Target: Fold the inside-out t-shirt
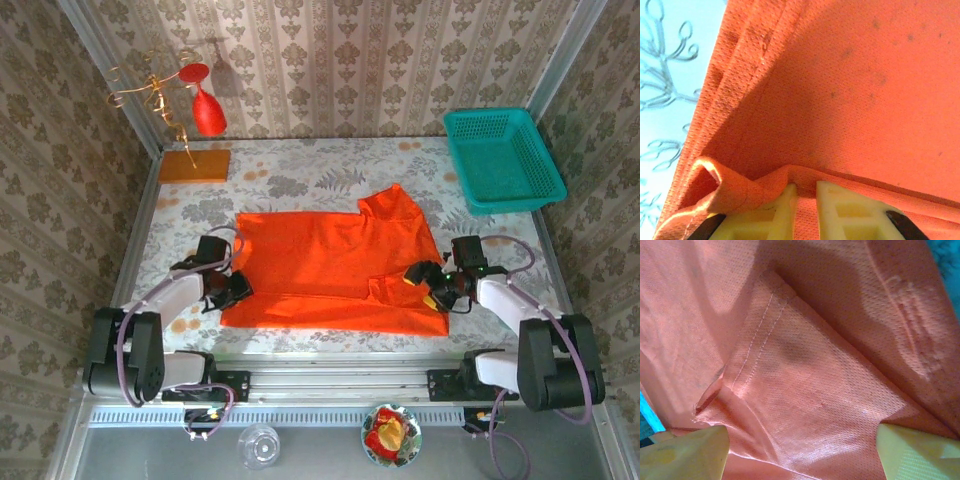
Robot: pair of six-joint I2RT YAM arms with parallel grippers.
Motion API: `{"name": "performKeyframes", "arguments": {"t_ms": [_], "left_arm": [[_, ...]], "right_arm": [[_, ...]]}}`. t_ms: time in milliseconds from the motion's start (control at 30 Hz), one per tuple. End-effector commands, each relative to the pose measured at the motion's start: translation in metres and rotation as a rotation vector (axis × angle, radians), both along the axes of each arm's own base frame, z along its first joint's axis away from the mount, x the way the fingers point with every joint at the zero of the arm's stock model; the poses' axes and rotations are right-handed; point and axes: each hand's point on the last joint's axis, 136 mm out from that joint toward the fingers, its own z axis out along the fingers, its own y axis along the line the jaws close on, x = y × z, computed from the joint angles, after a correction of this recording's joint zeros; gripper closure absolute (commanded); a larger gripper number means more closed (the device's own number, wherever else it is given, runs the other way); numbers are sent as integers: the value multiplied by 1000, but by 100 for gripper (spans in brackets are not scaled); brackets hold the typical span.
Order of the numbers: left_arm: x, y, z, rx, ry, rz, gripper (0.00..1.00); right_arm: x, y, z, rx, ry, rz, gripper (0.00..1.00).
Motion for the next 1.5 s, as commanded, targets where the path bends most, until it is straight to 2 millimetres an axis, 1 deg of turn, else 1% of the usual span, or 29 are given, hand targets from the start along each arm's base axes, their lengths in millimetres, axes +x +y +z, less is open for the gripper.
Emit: {"name": "performKeyframes", "arguments": {"t_ms": [0,100,233,300,400,467,567,667,700,733,800,833,867,967,1067,1167,1267,1467], "left_arm": [[-31,18,-13,66,97,57,79],[-31,17,-8,59,79,57,79],[-28,17,-1,60,67,57,78],[-25,17,3,60,53,56,78],[-11,17,17,61,7,47,77],[4,17,33,76,-51,26,77],[32,21,55,119,-142,-12,77],[59,26,72,170,-188,-69,75],[67,27,75,183,-199,-85,75],[77,27,80,194,-218,-112,73],[97,27,86,221,-261,-177,68],[107,27,88,239,-280,-207,64],[118,30,88,261,-293,-225,61],[146,37,84,290,-295,-251,61],[170,41,74,272,-272,-274,63],[187,42,58,241,-214,-291,65],[196,38,44,181,-183,-302,65],[203,32,23,44,-139,-276,65]], "right_arm": [[-25,-10,-17,-60,86,-33,20],[-20,-7,-19,-44,70,-36,20],[-12,-5,-13,-37,71,-19,20],[-8,-3,-6,-31,59,-9,20],[2,-1,15,-24,8,6,21],[13,-3,33,-43,-47,24,20],[33,-11,52,-122,-116,68,20],[56,-16,65,-175,-151,128,21],[59,-16,66,-186,-139,148,21],[66,-16,68,-194,-144,166,21],[82,-15,74,-203,-177,196,22],[90,-15,74,-209,-182,206,22],[97,-15,75,-215,-189,215,22],[113,-18,78,-243,-190,233,22],[125,-21,80,-245,-180,233,22],[133,-19,82,-231,-190,233,22],[137,-18,82,-221,-188,231,22],[142,-13,76,-185,-179,227,22]]}}
